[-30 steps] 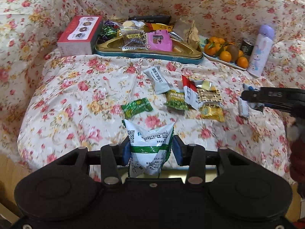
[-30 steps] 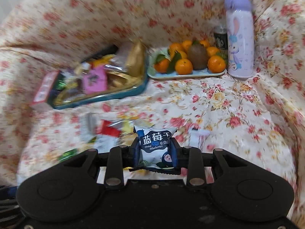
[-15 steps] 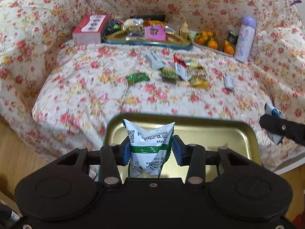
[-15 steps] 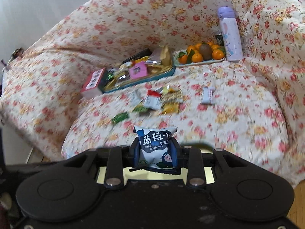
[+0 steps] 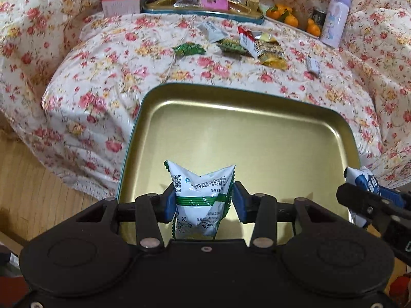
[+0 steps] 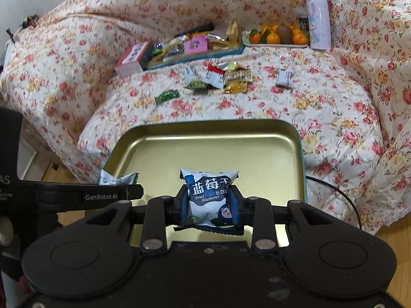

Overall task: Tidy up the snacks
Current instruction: 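Lift the white-green bag with the left gripper while the right carries the blueberry packet to the tray, then open both grippers to drop the bag and blueberry packet into the gold tray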

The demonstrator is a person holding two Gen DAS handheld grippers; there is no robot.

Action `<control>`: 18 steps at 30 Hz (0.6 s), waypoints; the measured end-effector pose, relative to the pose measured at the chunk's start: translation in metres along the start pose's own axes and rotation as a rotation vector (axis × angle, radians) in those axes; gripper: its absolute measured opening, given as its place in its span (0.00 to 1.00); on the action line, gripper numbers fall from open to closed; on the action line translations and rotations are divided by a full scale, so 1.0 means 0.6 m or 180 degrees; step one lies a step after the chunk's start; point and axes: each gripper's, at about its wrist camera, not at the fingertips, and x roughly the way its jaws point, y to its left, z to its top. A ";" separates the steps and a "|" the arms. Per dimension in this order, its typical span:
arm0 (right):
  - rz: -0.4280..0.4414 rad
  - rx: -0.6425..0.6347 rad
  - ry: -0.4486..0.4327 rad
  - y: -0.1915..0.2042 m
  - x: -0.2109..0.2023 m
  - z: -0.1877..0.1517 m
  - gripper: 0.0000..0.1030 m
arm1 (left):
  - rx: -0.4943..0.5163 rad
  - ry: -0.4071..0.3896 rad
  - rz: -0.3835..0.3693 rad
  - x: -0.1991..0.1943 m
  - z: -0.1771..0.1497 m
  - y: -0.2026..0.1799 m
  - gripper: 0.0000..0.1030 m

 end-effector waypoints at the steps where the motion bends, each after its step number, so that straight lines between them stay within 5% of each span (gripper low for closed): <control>1: -0.0023 0.0012 0.0011 -0.001 0.003 0.000 0.33 | 0.0001 0.0002 0.0020 0.000 -0.002 0.000 0.50; 18: -0.0084 -0.0018 0.0238 -0.007 0.023 -0.004 0.35 | 0.0138 -0.0055 0.0332 0.002 -0.004 -0.012 0.56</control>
